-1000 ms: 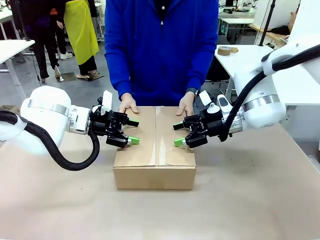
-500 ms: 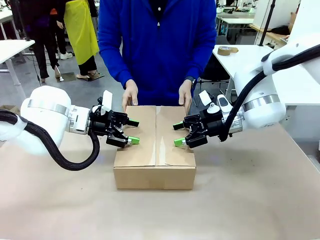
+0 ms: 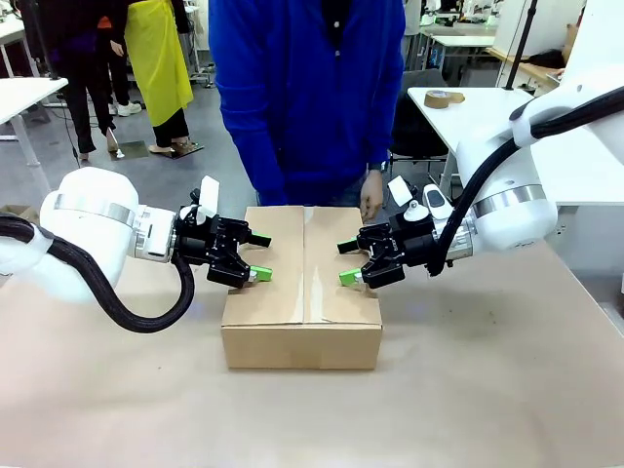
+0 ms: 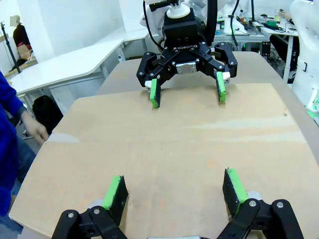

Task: Pack the gift set into the box.
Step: Press and hold the closed box until the human finishes sealing it.

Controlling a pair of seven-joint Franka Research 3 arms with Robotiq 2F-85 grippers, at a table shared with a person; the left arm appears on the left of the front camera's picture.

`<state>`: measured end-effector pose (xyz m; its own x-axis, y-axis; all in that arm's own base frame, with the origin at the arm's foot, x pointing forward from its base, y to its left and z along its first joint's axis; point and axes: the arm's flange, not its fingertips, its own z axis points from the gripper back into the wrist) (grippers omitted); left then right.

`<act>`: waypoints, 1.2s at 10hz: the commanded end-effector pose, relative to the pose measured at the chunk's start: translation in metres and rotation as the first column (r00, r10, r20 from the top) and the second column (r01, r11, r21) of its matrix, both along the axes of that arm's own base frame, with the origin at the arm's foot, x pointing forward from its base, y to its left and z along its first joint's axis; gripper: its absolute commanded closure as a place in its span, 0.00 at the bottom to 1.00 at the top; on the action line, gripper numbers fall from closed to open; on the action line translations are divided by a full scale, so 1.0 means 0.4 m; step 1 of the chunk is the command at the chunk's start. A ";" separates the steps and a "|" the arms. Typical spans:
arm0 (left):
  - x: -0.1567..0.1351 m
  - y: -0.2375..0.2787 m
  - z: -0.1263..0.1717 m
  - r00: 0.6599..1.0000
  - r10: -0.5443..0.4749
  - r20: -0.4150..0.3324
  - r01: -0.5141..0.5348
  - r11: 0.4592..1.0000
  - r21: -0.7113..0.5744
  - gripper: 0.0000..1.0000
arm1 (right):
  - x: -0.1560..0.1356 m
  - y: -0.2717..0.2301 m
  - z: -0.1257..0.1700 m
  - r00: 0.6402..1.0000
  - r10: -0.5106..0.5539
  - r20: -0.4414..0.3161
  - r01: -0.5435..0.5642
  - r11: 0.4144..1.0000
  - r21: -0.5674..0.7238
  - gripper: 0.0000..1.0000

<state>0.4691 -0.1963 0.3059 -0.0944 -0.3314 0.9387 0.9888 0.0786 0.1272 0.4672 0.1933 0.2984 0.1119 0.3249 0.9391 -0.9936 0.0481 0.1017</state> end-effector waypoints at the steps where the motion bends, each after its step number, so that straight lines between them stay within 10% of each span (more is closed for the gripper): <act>1: -0.001 0.001 -0.008 1.000 0.001 0.001 -0.001 1.000 0.008 0.00 | -0.001 0.002 -0.007 1.000 -0.002 -0.002 0.002 1.000 -0.007 0.00; 12: -0.001 0.001 -0.008 1.000 0.001 0.001 -0.001 1.000 0.008 0.00 | -0.001 0.002 -0.007 1.000 -0.002 -0.002 0.002 1.000 -0.007 0.00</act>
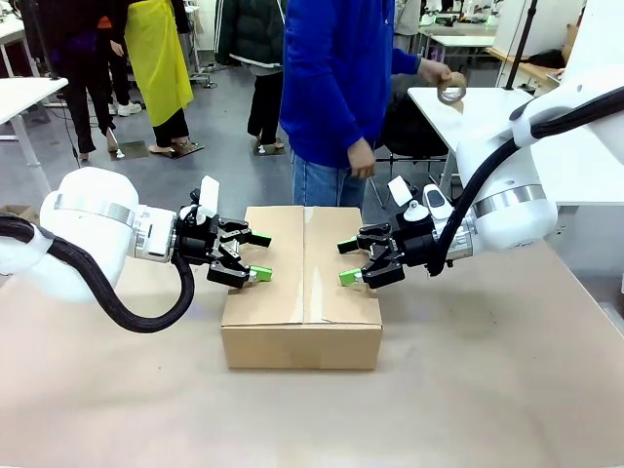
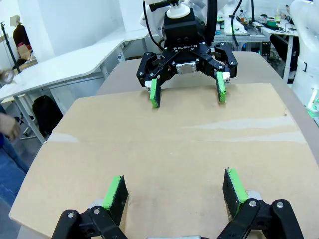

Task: Pack the gift set into the box.
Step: Press and hold the closed box until the human finishes sealing it.

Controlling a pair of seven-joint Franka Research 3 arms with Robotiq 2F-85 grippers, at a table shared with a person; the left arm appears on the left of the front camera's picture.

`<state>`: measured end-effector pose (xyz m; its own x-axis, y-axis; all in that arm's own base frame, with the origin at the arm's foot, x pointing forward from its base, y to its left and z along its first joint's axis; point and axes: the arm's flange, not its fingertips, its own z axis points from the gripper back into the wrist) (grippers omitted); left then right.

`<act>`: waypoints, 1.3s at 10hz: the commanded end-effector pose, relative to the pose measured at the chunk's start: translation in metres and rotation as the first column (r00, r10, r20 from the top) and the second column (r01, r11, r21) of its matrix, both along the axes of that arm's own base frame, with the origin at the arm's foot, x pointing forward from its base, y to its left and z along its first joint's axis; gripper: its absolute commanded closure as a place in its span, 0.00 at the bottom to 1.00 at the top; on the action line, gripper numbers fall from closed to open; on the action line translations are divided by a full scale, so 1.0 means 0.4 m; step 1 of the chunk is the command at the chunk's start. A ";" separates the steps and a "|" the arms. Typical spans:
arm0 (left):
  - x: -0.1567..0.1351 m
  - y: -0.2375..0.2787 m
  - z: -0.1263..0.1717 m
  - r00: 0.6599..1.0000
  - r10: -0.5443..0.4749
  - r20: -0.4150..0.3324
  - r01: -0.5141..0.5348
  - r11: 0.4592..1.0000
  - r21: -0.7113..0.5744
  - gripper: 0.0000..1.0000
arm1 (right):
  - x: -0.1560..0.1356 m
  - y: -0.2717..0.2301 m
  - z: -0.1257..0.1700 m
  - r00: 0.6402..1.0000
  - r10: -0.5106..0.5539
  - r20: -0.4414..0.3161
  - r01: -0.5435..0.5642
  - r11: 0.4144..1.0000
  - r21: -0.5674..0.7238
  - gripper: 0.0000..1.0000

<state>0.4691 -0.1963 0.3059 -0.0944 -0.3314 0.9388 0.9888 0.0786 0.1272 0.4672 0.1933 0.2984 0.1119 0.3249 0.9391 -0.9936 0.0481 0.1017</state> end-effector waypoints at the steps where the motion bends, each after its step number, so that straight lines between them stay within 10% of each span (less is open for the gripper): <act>1: -0.001 0.001 -0.008 1.000 0.001 0.001 -0.001 1.000 0.008 0.00 | -0.001 0.002 -0.007 1.000 -0.002 -0.002 0.002 1.000 -0.007 0.00; 13: -0.001 0.001 -0.008 1.000 0.001 0.001 -0.001 1.000 0.008 0.00 | -0.001 0.002 -0.007 1.000 -0.002 -0.002 0.002 1.000 -0.007 0.00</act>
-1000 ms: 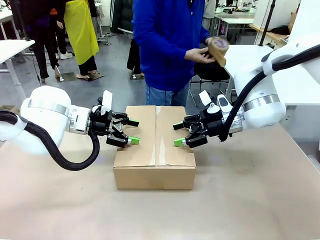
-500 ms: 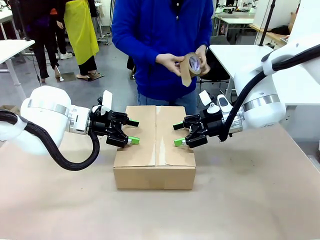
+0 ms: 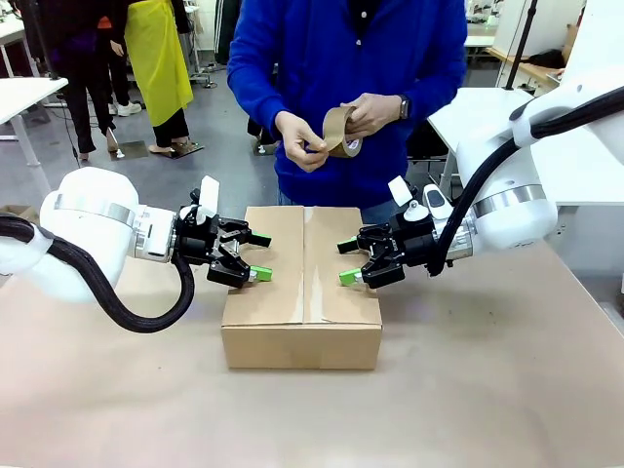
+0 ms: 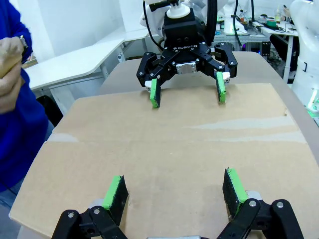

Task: Pack the gift set into the box.
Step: Press and hold the closed box until the human finishes sealing it.

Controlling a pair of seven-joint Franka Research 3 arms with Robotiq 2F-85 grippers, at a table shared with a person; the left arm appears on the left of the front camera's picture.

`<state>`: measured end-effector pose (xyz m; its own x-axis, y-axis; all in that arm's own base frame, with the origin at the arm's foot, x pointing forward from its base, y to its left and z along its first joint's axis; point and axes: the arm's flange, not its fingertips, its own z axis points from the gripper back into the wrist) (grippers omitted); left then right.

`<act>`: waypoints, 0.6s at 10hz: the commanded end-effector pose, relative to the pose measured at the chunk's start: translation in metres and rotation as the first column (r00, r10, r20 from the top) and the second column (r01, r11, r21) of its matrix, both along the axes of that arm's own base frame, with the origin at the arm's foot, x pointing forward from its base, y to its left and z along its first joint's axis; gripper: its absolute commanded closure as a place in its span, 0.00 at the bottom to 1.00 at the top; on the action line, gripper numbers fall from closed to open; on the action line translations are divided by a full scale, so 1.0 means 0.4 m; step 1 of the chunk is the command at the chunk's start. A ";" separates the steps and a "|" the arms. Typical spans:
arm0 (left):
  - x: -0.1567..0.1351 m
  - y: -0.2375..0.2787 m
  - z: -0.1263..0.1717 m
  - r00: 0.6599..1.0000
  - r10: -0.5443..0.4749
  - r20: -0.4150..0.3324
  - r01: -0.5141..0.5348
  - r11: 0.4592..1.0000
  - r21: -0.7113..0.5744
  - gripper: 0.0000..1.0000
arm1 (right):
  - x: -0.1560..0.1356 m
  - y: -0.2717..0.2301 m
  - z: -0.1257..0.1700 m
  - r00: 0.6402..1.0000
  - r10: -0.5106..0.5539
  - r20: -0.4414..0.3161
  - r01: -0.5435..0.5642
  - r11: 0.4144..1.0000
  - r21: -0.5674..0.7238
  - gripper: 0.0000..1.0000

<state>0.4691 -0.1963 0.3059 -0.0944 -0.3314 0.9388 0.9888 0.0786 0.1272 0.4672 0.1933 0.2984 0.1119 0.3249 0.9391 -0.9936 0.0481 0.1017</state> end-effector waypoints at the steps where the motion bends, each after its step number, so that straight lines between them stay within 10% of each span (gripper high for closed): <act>1: -0.001 0.001 -0.008 1.000 0.001 0.001 -0.001 1.000 0.008 0.00 | -0.001 0.002 -0.007 1.000 -0.002 -0.002 0.002 1.000 -0.008 0.00; 6: -0.001 0.001 -0.008 1.000 0.001 0.001 -0.001 1.000 0.008 0.00 | -0.001 0.002 -0.007 1.000 -0.002 -0.002 0.002 1.000 -0.008 0.00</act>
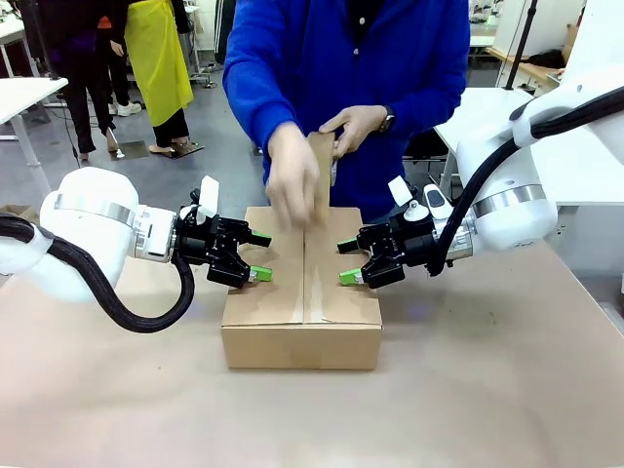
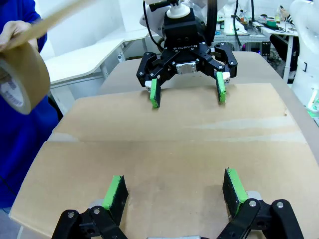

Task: Pack the gift set into the box.
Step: Press and hold the closed box until the human finishes sealing it.

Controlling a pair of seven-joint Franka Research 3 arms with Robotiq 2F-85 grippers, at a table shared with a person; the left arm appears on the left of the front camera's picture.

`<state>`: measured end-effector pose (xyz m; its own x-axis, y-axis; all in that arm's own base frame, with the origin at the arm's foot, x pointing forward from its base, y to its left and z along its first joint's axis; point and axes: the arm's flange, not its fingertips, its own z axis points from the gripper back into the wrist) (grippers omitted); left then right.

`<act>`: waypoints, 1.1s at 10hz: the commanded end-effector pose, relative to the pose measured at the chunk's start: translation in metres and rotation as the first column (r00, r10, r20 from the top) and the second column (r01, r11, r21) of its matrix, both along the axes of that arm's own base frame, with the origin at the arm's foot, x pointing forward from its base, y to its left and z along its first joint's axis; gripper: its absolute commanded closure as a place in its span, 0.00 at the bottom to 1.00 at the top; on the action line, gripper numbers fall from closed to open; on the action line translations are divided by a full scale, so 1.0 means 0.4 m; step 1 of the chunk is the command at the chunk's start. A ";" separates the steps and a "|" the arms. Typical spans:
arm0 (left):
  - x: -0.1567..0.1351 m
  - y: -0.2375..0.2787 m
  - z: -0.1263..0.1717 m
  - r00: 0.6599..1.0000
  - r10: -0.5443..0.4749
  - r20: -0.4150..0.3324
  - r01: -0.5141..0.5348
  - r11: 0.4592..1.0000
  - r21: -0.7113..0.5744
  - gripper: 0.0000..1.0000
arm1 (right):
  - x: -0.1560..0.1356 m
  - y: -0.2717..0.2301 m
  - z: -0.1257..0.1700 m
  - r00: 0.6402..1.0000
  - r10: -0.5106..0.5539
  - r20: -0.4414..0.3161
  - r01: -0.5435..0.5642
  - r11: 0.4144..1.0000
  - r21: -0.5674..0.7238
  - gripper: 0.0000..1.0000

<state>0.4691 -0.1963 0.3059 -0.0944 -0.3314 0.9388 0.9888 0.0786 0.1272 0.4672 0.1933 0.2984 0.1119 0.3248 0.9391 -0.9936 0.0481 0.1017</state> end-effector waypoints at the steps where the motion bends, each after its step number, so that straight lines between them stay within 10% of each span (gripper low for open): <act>1: -0.001 0.001 -0.008 1.000 0.001 0.001 -0.001 1.000 0.008 0.00 | -0.001 0.002 -0.007 1.000 -0.002 -0.002 0.002 1.000 -0.008 0.00; 11: -0.001 0.001 -0.008 1.000 0.001 0.001 -0.001 1.000 0.008 0.00 | -0.001 0.002 -0.007 1.000 -0.002 -0.002 0.002 1.000 -0.008 0.00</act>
<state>0.4691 -0.1963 0.3059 -0.0946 -0.3314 0.9388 0.9887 0.0787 0.1274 0.4672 0.1933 0.2984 0.1119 0.3248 0.9391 -0.9936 0.0481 0.1017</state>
